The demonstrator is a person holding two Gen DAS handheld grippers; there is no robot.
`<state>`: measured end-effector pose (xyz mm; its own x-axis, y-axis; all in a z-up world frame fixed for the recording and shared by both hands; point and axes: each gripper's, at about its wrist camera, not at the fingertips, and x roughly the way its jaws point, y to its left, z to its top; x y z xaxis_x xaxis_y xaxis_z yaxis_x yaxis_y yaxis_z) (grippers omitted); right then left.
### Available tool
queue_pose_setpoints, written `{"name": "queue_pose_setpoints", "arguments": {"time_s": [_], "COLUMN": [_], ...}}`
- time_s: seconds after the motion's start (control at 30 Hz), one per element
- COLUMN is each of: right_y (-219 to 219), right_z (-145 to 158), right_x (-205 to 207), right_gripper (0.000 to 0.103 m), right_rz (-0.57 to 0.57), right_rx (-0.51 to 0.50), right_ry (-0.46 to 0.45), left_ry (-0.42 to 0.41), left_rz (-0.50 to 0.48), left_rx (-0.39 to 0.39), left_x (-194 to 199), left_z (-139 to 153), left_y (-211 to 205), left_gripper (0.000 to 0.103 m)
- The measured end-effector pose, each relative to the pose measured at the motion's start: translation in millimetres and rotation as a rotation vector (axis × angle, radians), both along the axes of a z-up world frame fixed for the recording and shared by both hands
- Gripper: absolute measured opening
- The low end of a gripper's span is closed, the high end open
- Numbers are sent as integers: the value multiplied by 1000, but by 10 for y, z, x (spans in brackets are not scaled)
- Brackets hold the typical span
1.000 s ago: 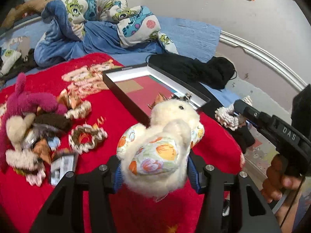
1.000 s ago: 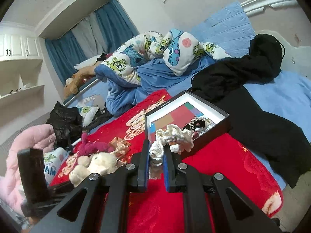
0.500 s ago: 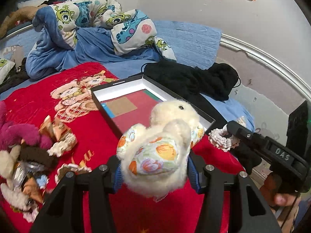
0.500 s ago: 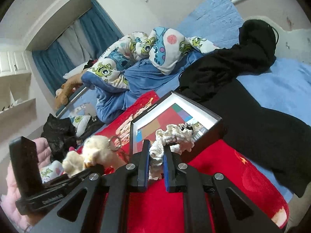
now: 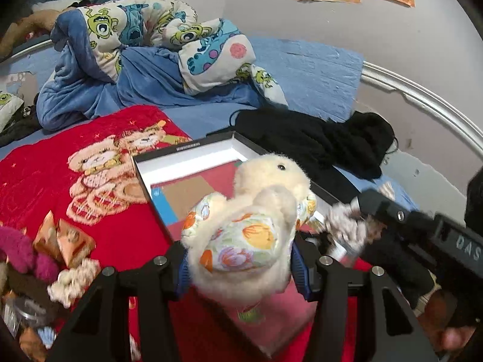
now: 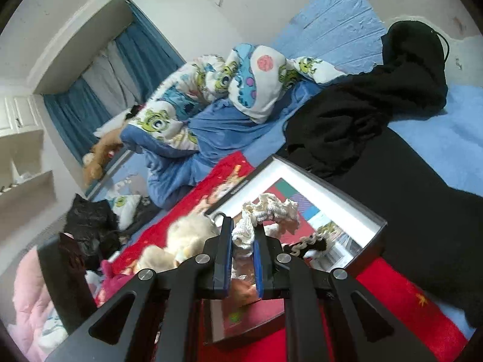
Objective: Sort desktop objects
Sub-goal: 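Lower the white plush into the box with the left tool while the right tool lowers the scrunchie there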
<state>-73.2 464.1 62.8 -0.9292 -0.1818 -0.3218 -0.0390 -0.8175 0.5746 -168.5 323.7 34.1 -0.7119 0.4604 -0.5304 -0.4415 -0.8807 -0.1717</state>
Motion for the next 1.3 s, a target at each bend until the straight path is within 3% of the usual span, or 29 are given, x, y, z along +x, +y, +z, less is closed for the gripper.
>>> {"name": "queue_pose_setpoints", "arguments": {"time_s": [0.23, 0.47, 0.93, 1.13, 1.23, 1.3], "right_y": [9, -88, -97, 31, 33, 75], "right_z": [-76, -48, -192, -398, -385, -396], "right_x": [-137, -109, -243, -532, -659, -654], "right_gripper": [13, 13, 13, 12, 12, 12], "right_rz": [-28, -54, -64, -102, -122, -121], "right_rx": [22, 94, 150, 185, 268, 250], "right_ry": [-58, -74, -129, -260, -280, -276], "left_ry": [31, 91, 79, 53, 53, 56], "left_rz": [19, 4, -5, -5, -5, -5], "left_rx": [15, -56, -58, -42, -40, -48], "left_x": [-235, -170, -114, -141, -130, -125], "left_z": [-96, -291, -462, -498, -498, -501], "left_y": [71, 189, 197, 158, 161, 176], "left_gripper": [55, 55, 55, 55, 55, 55]}}
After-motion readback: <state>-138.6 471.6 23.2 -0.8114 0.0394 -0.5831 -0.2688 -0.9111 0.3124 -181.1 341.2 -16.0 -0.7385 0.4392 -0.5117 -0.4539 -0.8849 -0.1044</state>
